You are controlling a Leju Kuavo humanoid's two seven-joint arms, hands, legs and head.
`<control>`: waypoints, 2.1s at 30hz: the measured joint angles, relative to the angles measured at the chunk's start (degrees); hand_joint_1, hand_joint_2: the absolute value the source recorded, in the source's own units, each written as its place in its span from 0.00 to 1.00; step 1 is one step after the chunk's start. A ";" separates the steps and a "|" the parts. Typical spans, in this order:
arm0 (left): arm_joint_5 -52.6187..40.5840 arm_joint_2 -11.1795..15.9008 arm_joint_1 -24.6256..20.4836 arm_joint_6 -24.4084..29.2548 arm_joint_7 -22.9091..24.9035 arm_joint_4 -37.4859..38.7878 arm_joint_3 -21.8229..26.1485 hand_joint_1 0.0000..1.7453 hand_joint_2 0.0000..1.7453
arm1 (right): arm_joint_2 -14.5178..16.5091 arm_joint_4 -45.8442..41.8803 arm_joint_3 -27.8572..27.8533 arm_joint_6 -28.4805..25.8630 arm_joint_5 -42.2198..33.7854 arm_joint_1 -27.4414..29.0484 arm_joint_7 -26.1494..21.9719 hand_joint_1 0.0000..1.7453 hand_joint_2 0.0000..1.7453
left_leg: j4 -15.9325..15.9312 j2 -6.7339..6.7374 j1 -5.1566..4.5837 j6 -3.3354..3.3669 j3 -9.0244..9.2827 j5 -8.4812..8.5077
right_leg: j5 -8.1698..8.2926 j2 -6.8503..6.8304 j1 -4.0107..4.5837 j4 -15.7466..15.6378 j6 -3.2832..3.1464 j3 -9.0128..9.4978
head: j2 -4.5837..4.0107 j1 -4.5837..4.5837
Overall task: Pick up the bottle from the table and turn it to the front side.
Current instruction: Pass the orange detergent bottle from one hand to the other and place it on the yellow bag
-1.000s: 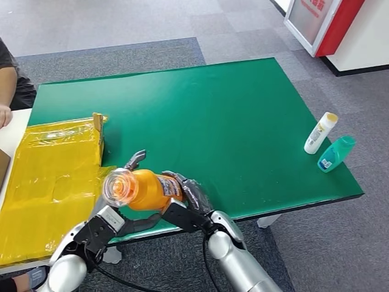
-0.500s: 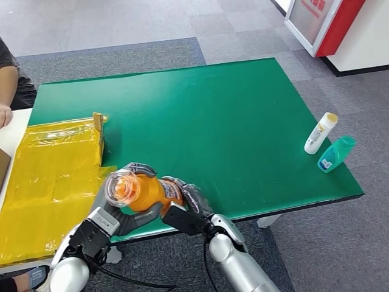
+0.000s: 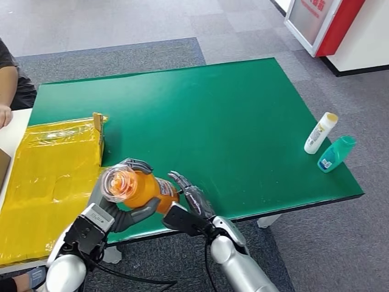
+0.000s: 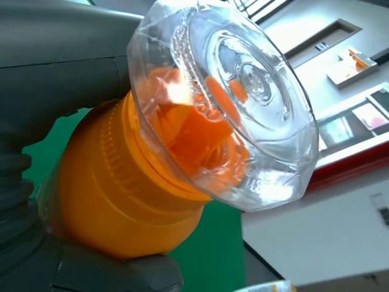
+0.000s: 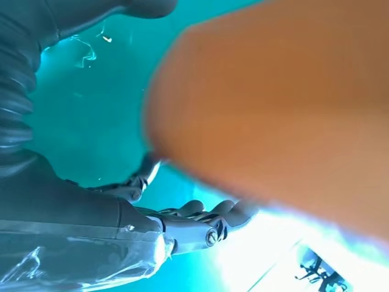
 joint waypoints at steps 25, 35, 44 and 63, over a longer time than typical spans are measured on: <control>-30.54 18.14 -17.13 -13.17 20.50 15.78 3.39 1.00 1.00 | -0.02 -10.29 -10.97 5.53 -4.84 5.65 -1.89 0.00 1.00 | 0.00 0.03 0.01 -0.06 -0.01 0.05 | 0.06 0.02 0.02 0.01 -0.09 -0.07 | 0.00 -0.02; -34.02 21.30 -19.72 -14.58 18.31 25.12 -0.45 0.93 1.00 | -0.02 -8.96 -11.20 6.30 -5.49 5.07 -2.56 0.00 1.00 | 0.00 0.04 0.01 -0.06 -0.01 0.05 | 0.06 0.02 0.02 0.02 -0.09 -0.07 | 0.00 -0.01; -38.18 23.02 -21.06 -5.61 13.28 32.37 -5.09 0.00 1.00 | -0.02 -5.89 -10.90 6.06 -6.19 4.86 -3.44 0.00 1.00 | 0.00 0.03 0.01 -0.06 -0.02 0.06 | 0.06 0.02 0.03 0.03 -0.09 -0.06 | 0.00 -0.01; -34.26 23.49 -17.46 -1.41 10.33 32.50 -5.69 0.00 1.00 | -0.07 -3.48 -10.43 5.17 -6.98 4.92 -3.60 0.00 1.00 | 0.00 0.03 0.01 -0.06 -0.04 0.05 | 0.05 0.02 0.03 0.03 -0.09 -0.06 | 0.00 -0.02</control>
